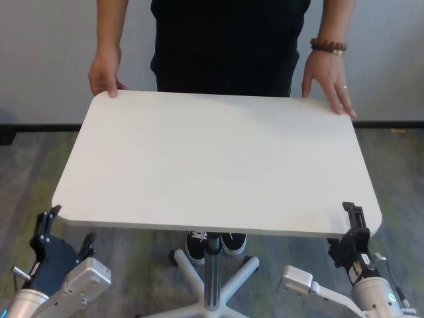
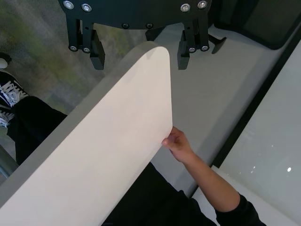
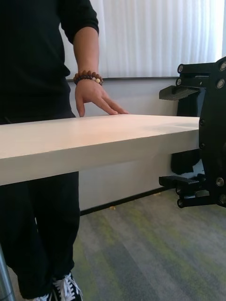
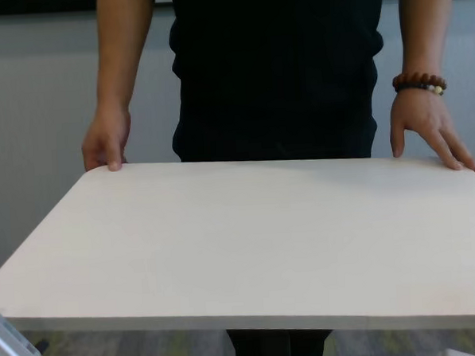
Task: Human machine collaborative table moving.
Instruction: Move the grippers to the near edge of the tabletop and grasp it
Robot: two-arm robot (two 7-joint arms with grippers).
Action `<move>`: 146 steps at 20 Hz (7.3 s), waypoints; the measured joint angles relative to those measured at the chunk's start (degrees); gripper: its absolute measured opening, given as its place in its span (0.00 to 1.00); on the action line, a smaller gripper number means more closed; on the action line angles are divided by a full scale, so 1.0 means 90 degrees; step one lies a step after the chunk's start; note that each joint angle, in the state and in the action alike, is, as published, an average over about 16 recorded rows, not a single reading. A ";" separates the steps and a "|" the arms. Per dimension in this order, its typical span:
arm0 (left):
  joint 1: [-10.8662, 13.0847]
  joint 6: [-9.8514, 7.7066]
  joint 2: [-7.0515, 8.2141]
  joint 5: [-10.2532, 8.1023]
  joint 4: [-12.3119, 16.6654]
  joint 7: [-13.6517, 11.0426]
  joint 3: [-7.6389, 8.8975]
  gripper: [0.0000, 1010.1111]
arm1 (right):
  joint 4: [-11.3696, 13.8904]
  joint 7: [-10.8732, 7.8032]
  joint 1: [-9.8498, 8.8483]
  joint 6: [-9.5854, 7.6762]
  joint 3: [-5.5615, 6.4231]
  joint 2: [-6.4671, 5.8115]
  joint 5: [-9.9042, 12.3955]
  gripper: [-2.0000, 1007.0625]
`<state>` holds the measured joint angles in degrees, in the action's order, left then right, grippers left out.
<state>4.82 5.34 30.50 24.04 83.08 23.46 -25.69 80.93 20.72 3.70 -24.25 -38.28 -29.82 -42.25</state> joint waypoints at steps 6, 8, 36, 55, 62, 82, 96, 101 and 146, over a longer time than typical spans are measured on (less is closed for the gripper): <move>-0.0045 0.0050 -0.0124 0.0116 -0.0192 0.0062 0.0045 0.99 | -0.0248 0.0036 0.0107 -0.0003 -0.0024 0.0149 -0.0208 1.00; -0.0063 0.0060 -0.0169 0.0184 -0.0252 0.0105 0.0049 0.99 | -0.0309 0.0049 0.0127 -0.0009 -0.0023 0.0186 -0.0260 1.00; -0.0173 0.0025 -0.0423 0.0855 -0.0525 0.0409 -0.0004 0.99 | -0.0409 0.0047 0.0140 -0.0022 0.0002 0.0250 -0.0313 1.00; -0.0168 -0.0820 -0.0024 0.1502 0.0299 -0.0219 -0.0194 0.99 | -0.0399 0.0041 0.0137 -0.0023 -0.0002 0.0243 -0.0301 1.00; -0.0135 -0.1244 0.0064 0.1840 0.0495 -0.0680 -0.0270 0.99 | -0.0397 0.0042 0.0137 -0.0023 -0.0002 0.0242 -0.0300 1.00; -0.0359 -0.1561 -0.0236 0.2540 0.0026 -0.1178 -0.0389 0.99 | -0.0395 0.0042 0.0137 -0.0023 -0.0002 0.0241 -0.0300 1.00; -0.0684 -0.1513 -0.0498 0.2793 -0.0199 -0.1506 -0.0373 0.99 | -0.0395 0.0042 0.0137 -0.0023 -0.0002 0.0241 -0.0300 1.00; -0.0774 -0.1513 -0.0577 0.2893 -0.0286 -0.1583 -0.0358 0.99 | -0.0395 0.0042 0.0137 -0.0023 -0.0002 0.0241 -0.0300 1.00; -0.1027 -0.1211 -0.1358 0.3461 -0.0867 -0.1435 -0.0087 0.99 | -0.0396 0.0042 0.0137 -0.0023 -0.0002 0.0241 -0.0300 1.00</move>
<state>-4.43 -5.56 18.27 55.18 75.28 10.55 -26.47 77.37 21.10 4.93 -24.45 -38.30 -27.65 -44.95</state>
